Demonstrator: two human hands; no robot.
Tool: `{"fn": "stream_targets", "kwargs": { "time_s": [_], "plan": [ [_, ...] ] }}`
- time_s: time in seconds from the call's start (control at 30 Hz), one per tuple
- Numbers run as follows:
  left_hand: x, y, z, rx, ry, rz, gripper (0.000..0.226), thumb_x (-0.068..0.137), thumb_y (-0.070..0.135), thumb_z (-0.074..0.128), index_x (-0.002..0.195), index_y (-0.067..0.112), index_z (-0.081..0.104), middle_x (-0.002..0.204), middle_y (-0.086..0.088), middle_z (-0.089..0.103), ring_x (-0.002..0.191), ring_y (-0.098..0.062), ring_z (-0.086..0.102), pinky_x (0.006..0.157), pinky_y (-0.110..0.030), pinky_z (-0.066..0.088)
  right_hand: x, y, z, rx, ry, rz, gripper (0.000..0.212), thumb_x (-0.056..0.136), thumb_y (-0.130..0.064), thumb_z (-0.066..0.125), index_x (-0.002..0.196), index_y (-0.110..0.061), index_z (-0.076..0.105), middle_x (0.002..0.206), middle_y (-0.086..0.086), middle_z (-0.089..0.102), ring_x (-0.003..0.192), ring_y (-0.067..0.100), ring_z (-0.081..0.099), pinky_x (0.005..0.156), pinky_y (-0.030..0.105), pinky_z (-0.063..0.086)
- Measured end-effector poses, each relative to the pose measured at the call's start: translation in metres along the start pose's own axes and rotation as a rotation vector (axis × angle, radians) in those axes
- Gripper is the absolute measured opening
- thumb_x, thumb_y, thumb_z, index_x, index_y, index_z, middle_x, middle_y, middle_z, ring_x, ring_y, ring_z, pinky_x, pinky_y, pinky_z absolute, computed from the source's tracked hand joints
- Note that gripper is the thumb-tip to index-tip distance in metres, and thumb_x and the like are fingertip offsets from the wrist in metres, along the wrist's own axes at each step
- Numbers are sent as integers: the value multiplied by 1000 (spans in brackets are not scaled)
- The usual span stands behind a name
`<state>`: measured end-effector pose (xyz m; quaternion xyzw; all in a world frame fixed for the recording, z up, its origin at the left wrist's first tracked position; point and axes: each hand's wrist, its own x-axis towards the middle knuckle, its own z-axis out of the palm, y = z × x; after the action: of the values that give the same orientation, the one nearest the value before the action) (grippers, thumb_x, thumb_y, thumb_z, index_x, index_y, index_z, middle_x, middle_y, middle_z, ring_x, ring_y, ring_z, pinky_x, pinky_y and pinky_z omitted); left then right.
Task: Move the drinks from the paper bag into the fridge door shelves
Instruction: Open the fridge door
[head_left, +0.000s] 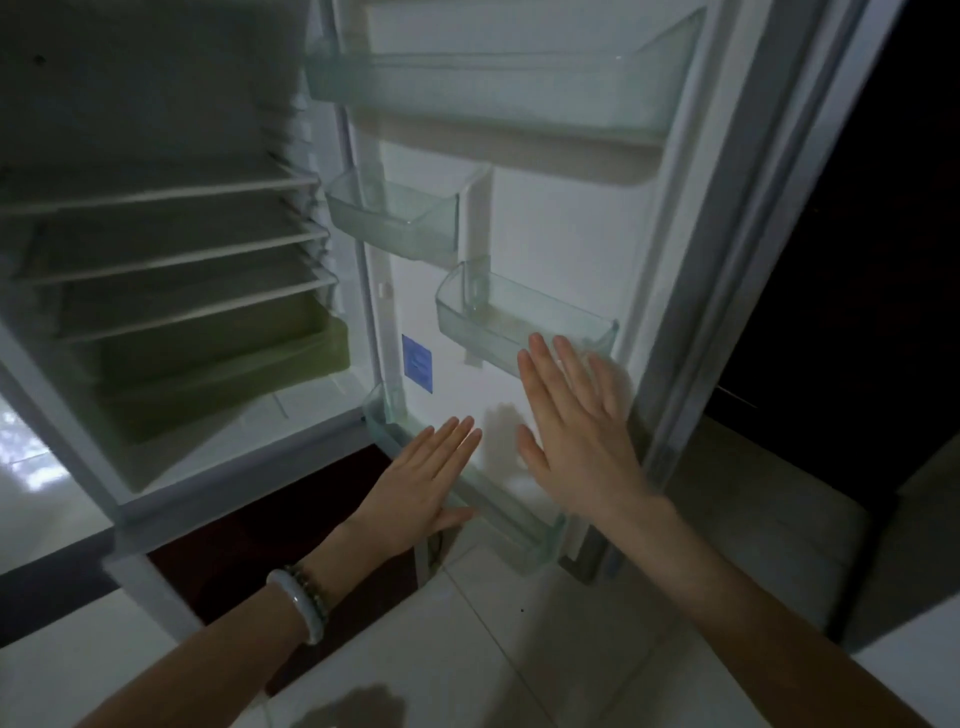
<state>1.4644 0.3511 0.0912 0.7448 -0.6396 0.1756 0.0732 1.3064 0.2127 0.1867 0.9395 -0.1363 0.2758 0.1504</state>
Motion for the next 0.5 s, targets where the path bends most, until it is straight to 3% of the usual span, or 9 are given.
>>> {"fn": "stream_targets", "kwargs": {
  "time_s": [0.13,0.23,0.33,0.43,0.5],
  "plan": [
    [20,-15,32,-38,-117,46,83,82,62,37,142,5,32,147,-13,36,136,-24,33,115,-32,3,5,24,12,-81,3,79,65,87,-32,39,145,-7,23,152,14,27,140,32,15,114,48,2],
    [35,-25,63,-54,-209,103,85,78,63,35,140,6,37,143,-11,44,130,-24,43,110,-32,13,10,42,20,-91,23,149,64,84,-28,43,143,-8,28,148,16,34,137,36,23,113,50,10],
    [49,-33,84,-79,-262,131,81,83,64,30,140,7,35,142,-11,45,128,-26,45,106,-34,18,15,61,28,-89,29,196,67,81,-26,49,142,-8,30,147,17,36,136,37,24,112,53,16],
    [65,-38,101,-90,-286,159,81,91,65,11,140,5,35,140,-12,47,127,-26,47,104,-37,21,22,83,36,-74,-6,232,71,79,-25,53,143,-9,27,147,19,35,136,39,23,111,54,16],
    [75,-39,111,-97,-279,160,81,91,65,12,140,5,34,142,-12,45,128,-27,46,105,-38,21,30,99,41,-36,-36,257,71,77,-24,54,142,-8,28,146,20,37,136,42,27,110,56,19]
  ]
}}
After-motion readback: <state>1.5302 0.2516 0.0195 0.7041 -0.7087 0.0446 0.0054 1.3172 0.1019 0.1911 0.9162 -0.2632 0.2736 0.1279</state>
